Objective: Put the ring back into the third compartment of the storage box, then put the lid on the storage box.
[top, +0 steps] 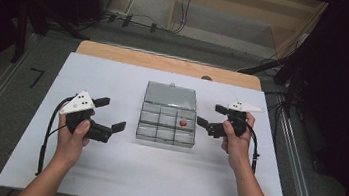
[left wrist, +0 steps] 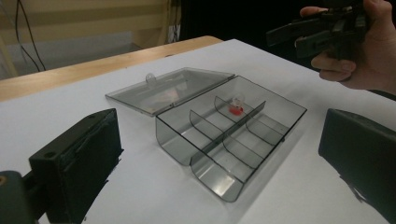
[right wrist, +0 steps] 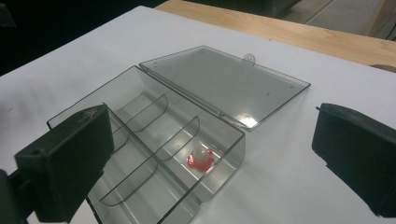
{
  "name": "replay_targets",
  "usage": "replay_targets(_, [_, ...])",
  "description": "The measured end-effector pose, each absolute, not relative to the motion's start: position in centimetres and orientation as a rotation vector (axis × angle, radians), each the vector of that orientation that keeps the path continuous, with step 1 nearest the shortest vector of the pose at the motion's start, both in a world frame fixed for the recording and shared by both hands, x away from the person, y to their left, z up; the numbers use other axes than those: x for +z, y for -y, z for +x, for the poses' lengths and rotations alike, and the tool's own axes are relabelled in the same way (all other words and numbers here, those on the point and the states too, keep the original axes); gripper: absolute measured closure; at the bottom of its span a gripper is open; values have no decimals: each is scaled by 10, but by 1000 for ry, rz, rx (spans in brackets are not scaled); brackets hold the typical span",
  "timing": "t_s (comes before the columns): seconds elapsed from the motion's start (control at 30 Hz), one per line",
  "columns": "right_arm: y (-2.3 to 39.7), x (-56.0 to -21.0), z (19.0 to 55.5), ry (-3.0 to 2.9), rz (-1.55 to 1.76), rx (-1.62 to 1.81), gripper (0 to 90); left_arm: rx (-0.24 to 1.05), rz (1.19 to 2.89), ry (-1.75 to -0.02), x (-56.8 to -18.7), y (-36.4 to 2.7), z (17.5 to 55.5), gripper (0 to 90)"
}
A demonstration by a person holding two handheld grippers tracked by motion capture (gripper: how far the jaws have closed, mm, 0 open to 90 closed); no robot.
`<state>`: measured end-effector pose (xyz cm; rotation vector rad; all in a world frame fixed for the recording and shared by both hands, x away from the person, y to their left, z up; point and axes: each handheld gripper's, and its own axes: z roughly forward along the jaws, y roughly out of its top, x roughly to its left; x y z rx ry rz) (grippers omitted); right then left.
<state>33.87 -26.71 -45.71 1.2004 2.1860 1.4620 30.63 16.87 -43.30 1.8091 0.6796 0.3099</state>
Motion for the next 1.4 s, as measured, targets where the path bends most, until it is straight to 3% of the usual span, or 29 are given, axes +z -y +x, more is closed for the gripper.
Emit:
replay_targets(0.57, [267, -455, 343, -2182, 1201, 1473, 0, 297, 1828, -662, -417, -141, 353, 0])
replay_targets(1.4, [253, -461, 387, -2199, 1275, 1450, 0, 192, 1859, -756, -454, -107, 417, 9])
